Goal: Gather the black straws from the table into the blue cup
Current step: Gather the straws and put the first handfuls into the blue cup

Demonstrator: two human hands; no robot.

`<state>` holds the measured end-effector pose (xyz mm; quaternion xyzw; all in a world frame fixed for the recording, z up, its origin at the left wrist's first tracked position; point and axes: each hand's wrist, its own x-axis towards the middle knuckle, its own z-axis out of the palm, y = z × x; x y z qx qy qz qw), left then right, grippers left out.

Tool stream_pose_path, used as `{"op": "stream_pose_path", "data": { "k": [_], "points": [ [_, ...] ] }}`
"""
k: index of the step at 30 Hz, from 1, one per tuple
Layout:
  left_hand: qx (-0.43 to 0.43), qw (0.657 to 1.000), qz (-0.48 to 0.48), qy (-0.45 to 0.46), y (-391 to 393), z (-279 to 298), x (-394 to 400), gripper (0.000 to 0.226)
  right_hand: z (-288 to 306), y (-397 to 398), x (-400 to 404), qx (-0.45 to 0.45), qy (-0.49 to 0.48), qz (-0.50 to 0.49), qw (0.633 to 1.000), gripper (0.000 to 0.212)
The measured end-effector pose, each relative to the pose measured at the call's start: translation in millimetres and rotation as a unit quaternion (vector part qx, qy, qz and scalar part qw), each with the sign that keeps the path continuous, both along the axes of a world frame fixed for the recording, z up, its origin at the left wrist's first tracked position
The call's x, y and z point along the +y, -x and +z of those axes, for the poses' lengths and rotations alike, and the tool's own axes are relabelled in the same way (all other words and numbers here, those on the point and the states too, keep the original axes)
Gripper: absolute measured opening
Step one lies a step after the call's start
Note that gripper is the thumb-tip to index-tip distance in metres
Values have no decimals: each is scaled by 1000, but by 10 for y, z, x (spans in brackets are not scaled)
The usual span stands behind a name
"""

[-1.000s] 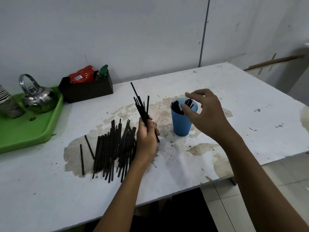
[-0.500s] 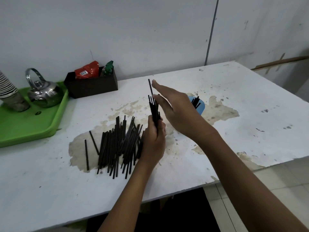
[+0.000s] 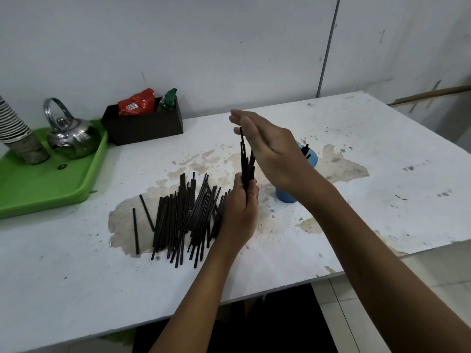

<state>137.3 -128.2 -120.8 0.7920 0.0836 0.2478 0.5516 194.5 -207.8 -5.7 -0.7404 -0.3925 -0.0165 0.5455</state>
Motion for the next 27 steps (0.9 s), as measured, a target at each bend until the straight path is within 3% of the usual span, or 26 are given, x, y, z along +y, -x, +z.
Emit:
{"op": "stream_pose_path", "data": {
  "k": [8, 13, 16, 22, 27],
  "points": [
    [5, 1000, 25, 5, -7, -63, 36, 20, -35, 5, 89, -154, 181, -28, 971, 37],
    [-4, 1000, 21, 17, 10, -64, 40, 16, -114, 38, 107, -185, 244, -36, 951, 36],
    [-7, 999, 20, 25, 23, -41, 39, 24, -136, 64, 112, -176, 266, -29, 947, 37],
    [-19, 997, 39, 66, 6, -25, 58, 25, -45, 10, 26, 1, 144, -6, 990, 38],
    [-34, 993, 42, 103, -22, -29, 58, 23, -89, -68, -165, -119, 146, -68, 980, 32]
  ]
}}
